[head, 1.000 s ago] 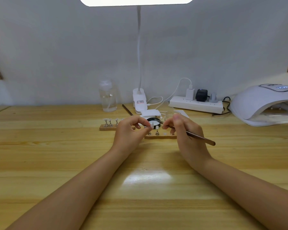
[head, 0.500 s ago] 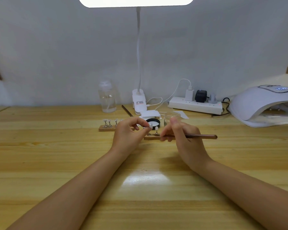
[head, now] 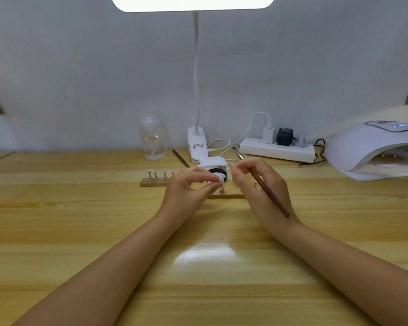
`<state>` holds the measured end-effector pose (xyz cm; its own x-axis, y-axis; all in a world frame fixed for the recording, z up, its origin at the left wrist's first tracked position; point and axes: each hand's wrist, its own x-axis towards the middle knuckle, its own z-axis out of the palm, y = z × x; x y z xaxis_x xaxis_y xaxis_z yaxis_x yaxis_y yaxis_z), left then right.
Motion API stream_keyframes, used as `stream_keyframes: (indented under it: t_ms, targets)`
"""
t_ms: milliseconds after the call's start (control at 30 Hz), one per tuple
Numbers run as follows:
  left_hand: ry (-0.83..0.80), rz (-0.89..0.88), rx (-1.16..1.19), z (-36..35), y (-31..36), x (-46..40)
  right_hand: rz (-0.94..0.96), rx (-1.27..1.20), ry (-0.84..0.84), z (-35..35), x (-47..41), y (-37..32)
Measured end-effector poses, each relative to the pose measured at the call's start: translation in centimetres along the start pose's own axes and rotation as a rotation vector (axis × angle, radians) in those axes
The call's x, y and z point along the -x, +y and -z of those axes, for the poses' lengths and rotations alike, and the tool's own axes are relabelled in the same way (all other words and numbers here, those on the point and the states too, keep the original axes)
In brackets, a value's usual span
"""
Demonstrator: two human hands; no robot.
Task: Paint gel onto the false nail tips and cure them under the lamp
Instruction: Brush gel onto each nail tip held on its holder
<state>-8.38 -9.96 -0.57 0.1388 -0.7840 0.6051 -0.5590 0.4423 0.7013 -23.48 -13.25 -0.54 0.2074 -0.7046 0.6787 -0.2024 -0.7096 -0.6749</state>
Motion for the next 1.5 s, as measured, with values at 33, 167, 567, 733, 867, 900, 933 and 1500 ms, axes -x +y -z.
stream_keyframes:
  t_ms: [33,167,567,733,867,900,933,1500]
  targets:
    - [0.002,-0.019,-0.006,0.0,0.0,0.0,0.018,0.048,-0.018,-0.1,0.0,0.0]
    - [0.009,-0.065,-0.021,0.0,-0.1,0.0,0.080,0.149,-0.084,-0.2,0.0,-0.1]
    - [-0.021,-0.088,-0.038,-0.1,0.0,0.2,0.107,0.066,-0.052,-0.1,0.0,0.4]
    - [-0.098,0.038,-0.123,-0.1,-0.4,0.0,0.069,0.128,-0.027,1.2,-1.0,0.8]
    - [-0.193,0.202,-0.267,-0.3,-1.0,-0.2,0.084,0.255,-0.071,2.0,-1.2,1.5]
    - [-0.201,0.216,-0.263,-0.3,-1.1,-0.2,0.090,0.271,-0.082,1.9,-1.2,1.7]
    - [-0.203,0.222,-0.255,-0.3,-1.2,-0.2,0.095,0.287,-0.094,1.8,-1.2,1.8]
    - [-0.127,0.168,-0.191,-0.2,-1.0,0.0,0.253,0.406,-0.219,1.4,-1.1,2.4]
